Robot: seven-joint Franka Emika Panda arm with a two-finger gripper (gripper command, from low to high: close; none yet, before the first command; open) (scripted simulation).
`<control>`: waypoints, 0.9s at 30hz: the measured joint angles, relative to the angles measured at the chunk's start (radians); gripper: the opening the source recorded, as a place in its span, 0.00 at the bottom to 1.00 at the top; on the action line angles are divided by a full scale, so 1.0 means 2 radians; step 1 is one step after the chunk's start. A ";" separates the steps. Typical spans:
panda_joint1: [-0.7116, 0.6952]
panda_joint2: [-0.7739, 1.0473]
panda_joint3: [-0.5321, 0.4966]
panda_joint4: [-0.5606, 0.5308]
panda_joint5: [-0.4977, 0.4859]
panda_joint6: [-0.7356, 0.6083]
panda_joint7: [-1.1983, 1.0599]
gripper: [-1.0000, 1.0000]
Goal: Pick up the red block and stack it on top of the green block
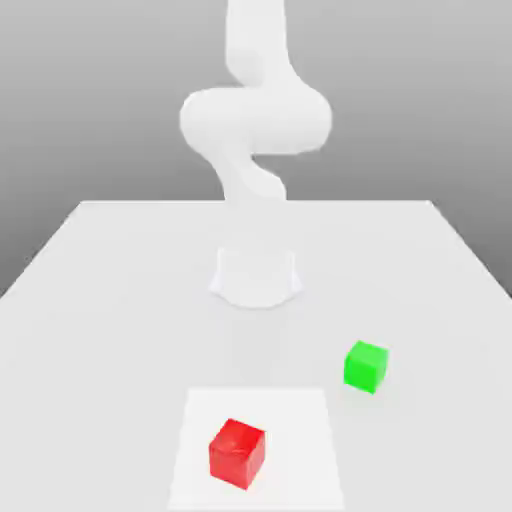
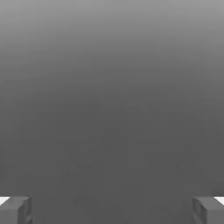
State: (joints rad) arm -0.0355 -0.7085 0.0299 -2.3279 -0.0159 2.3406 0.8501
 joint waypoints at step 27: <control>-0.064 0.488 0.034 -0.121 -0.033 0.248 0.205 0.50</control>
State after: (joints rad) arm -0.1631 0.2672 0.0969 -2.5691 -0.0818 2.8366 1.2602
